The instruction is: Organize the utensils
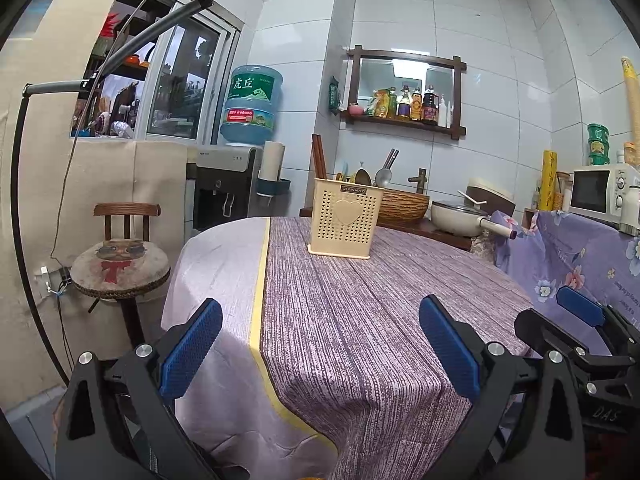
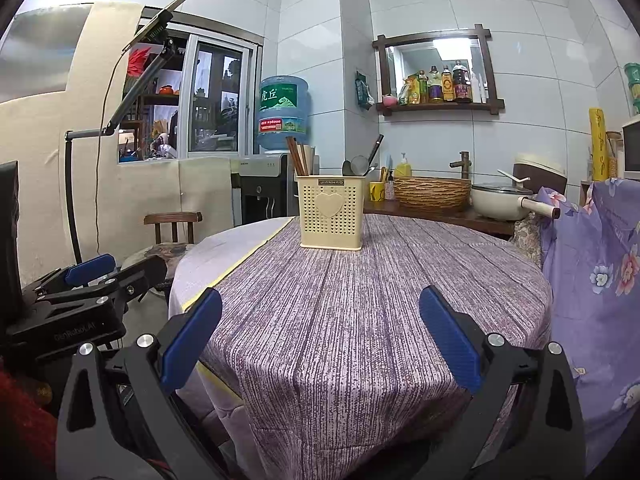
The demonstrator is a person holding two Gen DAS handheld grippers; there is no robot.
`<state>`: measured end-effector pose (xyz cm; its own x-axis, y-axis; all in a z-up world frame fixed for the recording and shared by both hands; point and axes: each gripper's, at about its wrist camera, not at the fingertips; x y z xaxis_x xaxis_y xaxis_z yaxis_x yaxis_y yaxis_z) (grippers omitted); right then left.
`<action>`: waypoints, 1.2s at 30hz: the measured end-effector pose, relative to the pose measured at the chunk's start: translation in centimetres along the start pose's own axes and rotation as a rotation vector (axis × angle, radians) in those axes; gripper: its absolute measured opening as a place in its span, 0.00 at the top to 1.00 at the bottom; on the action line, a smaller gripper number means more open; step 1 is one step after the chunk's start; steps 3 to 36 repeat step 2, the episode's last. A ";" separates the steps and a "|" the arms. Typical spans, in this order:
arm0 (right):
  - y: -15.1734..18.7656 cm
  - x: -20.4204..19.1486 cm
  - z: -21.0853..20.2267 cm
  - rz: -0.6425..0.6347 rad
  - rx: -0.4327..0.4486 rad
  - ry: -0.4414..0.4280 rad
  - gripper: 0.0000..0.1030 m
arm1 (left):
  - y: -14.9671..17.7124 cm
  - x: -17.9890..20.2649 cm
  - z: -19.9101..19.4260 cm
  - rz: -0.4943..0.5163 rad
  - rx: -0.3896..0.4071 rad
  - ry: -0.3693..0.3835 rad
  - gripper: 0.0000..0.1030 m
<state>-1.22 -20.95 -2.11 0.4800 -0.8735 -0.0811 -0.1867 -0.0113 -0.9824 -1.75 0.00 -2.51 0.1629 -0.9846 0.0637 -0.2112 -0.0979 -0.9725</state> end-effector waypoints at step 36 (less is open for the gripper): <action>0.1 0.1 0.0 0.001 -0.002 -0.001 0.06 | 0.0 0.0 0.0 -0.001 0.000 -0.004 0.05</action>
Point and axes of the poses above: each gripper's, at about its wrist camera, not at the fingertips, and z roughly the way its jaws point, x to its right, y to its underside, and after that the axes turned 14 degrees about -y, right-handed
